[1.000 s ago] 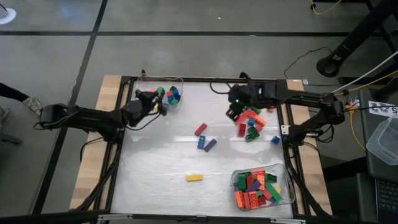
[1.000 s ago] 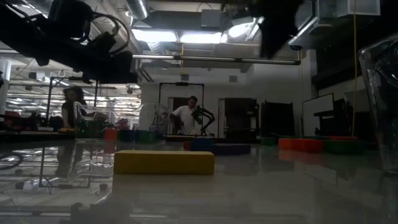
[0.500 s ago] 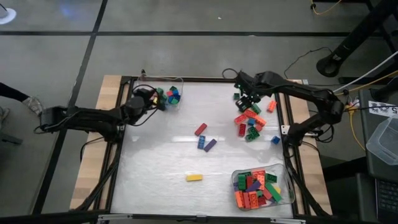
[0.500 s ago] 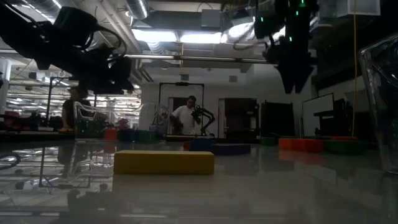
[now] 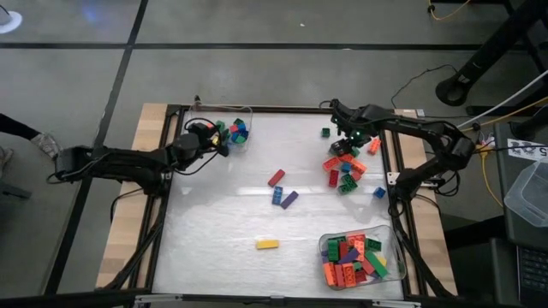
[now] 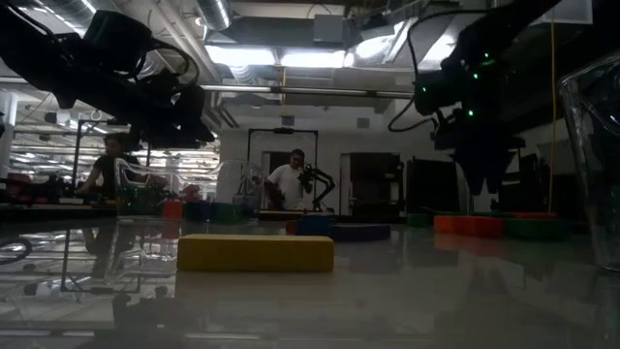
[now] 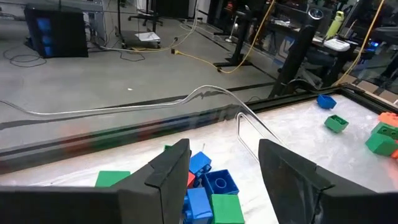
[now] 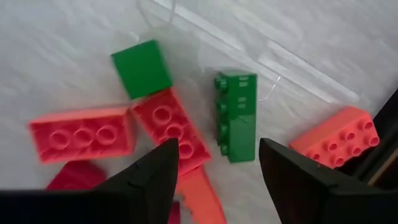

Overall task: Sort blocks by size
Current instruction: Put the rectangular green game piece into the bottom transparent bin

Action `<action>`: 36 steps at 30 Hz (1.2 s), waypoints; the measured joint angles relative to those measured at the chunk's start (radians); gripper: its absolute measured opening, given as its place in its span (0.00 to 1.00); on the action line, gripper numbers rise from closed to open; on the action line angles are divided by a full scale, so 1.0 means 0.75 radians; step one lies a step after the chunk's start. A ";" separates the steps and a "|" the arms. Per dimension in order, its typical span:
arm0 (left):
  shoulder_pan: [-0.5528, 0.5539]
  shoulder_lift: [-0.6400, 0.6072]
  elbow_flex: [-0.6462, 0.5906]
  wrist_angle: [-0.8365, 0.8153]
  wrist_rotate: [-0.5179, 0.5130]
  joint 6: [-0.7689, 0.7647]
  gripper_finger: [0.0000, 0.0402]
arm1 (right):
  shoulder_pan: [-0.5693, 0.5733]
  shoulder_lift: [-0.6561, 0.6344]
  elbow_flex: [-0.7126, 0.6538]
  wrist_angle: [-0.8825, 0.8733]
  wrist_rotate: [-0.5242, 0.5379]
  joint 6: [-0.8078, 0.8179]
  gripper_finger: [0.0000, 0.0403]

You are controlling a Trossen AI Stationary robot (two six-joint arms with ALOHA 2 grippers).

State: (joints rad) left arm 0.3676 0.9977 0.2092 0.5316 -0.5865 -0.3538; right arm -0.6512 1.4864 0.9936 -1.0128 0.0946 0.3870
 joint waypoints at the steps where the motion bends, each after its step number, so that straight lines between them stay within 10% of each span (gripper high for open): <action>1: 0.000 0.000 0.000 0.000 0.000 0.000 0.44 | -0.011 0.000 -0.016 0.019 0.001 0.000 0.55; 22: 0.000 0.000 0.000 -0.001 0.000 0.002 0.44 | -0.129 0.139 -0.141 0.254 -0.011 0.003 0.54; 36: 0.000 0.000 0.000 -0.001 0.000 0.002 0.44 | -0.127 0.174 -0.101 0.192 -0.086 -0.094 0.22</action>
State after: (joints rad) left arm 0.3673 0.9977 0.2092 0.5308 -0.5865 -0.3527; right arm -0.7467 1.6170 0.9181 -0.8688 0.0301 0.3164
